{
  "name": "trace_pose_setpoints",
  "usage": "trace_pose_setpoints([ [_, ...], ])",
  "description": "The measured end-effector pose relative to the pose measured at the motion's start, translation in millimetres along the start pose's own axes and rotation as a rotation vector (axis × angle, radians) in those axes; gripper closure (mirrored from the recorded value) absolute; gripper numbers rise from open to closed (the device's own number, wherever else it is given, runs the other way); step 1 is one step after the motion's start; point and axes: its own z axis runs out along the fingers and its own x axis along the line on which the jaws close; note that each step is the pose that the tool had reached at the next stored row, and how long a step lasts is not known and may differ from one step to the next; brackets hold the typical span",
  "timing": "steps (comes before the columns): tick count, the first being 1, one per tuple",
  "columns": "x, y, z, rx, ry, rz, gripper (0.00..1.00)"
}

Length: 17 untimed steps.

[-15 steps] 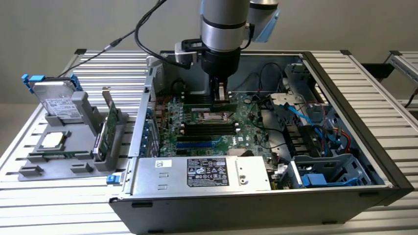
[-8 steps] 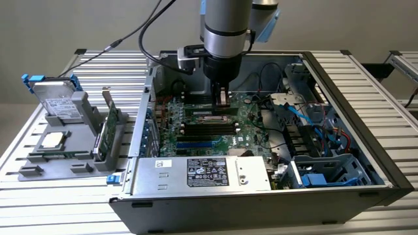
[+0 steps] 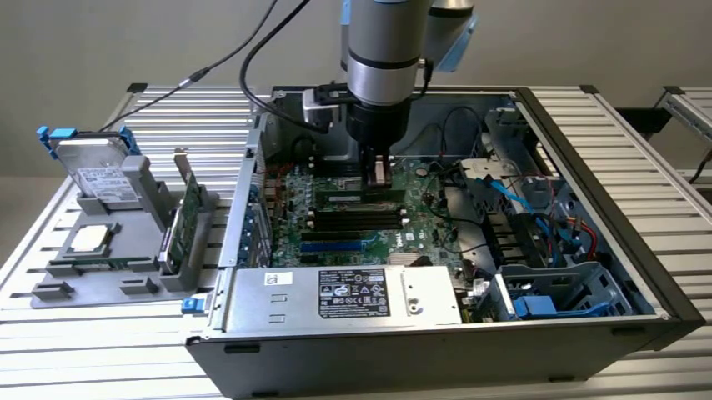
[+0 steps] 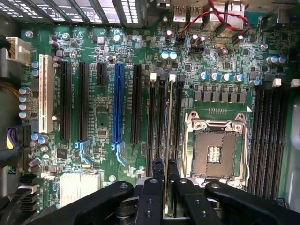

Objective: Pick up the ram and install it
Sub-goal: 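Insert the ram into the slot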

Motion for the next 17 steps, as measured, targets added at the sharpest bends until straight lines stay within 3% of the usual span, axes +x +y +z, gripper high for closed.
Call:
trace_pose_setpoints([
  [5,-0.5,1.1,5.3,-0.0008,0.0228,0.0,0.85],
  [17,-5.7,0.8,17.4,-0.0024,0.065,0.0,0.85],
])
